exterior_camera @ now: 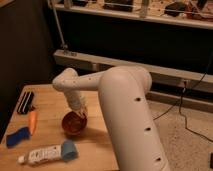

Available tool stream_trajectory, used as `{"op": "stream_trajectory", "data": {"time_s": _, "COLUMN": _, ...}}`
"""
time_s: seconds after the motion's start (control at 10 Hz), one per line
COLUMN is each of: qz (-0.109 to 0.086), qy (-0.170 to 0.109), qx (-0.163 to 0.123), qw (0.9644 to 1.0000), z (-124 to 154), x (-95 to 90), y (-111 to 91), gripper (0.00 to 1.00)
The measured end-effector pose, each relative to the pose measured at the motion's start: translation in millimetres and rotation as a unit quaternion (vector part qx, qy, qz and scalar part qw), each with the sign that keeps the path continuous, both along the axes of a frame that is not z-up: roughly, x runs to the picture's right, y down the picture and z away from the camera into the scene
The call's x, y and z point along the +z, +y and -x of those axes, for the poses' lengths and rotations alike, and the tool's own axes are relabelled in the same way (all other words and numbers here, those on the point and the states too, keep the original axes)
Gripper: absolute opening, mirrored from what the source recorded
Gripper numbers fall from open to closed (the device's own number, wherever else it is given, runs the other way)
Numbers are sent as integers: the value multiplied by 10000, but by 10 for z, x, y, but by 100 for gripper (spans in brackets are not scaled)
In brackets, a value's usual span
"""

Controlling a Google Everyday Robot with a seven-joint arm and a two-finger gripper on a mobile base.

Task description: Drag the ceramic bowl in a circle

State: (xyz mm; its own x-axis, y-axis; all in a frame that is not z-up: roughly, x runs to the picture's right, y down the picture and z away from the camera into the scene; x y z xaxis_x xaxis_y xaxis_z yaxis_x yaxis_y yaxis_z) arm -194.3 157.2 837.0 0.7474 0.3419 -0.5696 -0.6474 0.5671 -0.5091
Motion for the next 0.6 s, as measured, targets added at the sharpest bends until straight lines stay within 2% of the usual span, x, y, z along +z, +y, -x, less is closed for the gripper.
{"op": "stream_trajectory", "data": {"time_s": 0.3, "qz": 66, "qy": -681, "qx": -304, "qw": 9972, "z": 668, "x": -34, "y": 78, "gripper": 0}}
{"op": "stream_trajectory", "data": {"time_s": 0.5, "qz": -27, "qy": -903, "qx": -364, "qw": 9952, "z": 950, "x": -4, "y": -2, "gripper": 0}}
{"op": "stream_trajectory", "data": {"time_s": 0.6, "qz": -131, "qy": -961, "qx": -296, "qw": 9948, "z": 1077, "x": 26, "y": -102, "gripper": 0}}
